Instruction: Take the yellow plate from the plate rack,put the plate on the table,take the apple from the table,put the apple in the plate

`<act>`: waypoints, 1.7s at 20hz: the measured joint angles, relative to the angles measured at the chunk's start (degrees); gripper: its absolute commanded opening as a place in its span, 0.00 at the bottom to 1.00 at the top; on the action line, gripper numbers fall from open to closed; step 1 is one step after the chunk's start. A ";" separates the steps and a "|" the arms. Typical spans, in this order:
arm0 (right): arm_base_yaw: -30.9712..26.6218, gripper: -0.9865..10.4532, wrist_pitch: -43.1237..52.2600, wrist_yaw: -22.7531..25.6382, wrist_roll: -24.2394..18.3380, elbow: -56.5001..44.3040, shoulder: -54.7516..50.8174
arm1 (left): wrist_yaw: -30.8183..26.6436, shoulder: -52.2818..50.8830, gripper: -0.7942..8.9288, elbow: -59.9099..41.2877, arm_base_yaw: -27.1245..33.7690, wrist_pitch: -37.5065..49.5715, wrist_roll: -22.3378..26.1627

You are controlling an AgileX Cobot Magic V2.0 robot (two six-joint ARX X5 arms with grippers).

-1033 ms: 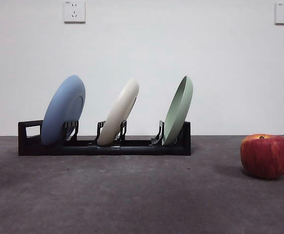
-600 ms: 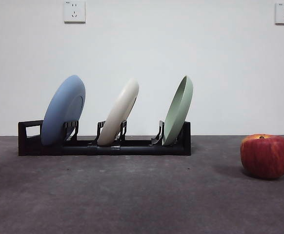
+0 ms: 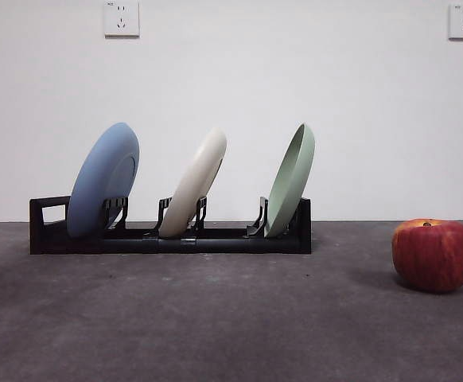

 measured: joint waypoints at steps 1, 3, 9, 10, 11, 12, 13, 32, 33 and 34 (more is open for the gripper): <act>0.00 0.61 0.02 0.00 0.00 0.00 0.00 | 0.09 0.15 0.69 0.00 -0.22 0.94 0.00; 0.00 0.61 0.02 -0.15 0.00 0.00 0.09 | 0.24 1.36 0.69 0.00 -1.07 3.34 0.00; 0.00 0.61 -0.15 -0.26 0.00 0.00 2.43 | 0.24 13.31 0.69 0.07 -6.99 17.92 0.70; 0.00 0.61 -0.13 -0.28 0.00 0.00 2.84 | 0.22 16.02 0.69 0.15 -8.24 21.42 1.18; 0.00 0.61 -0.15 -0.28 0.00 0.00 3.45 | -0.07 19.91 0.69 0.61 -9.77 25.46 1.92; 0.00 0.61 -0.15 -0.28 0.00 0.00 4.00 | -0.68 23.47 0.69 1.29 -10.99 28.20 2.69; 0.00 0.61 -0.15 -0.26 0.00 0.00 4.66 | -2.08 27.78 0.69 2.47 -12.39 30.40 3.80; 0.00 0.61 -1.86 -0.26 0.00 0.00 9.05 | -21.18 78.90 0.61 34.36 -19.45 36.37 18.23; 0.00 0.61 -1.86 -0.26 0.00 0.00 9.05 | -21.79 79.30 0.53 34.36 -19.67 36.54 18.21; 0.00 0.61 -1.86 -0.26 0.00 0.00 9.09 | -22.27 79.65 0.43 34.36 -19.82 36.50 18.14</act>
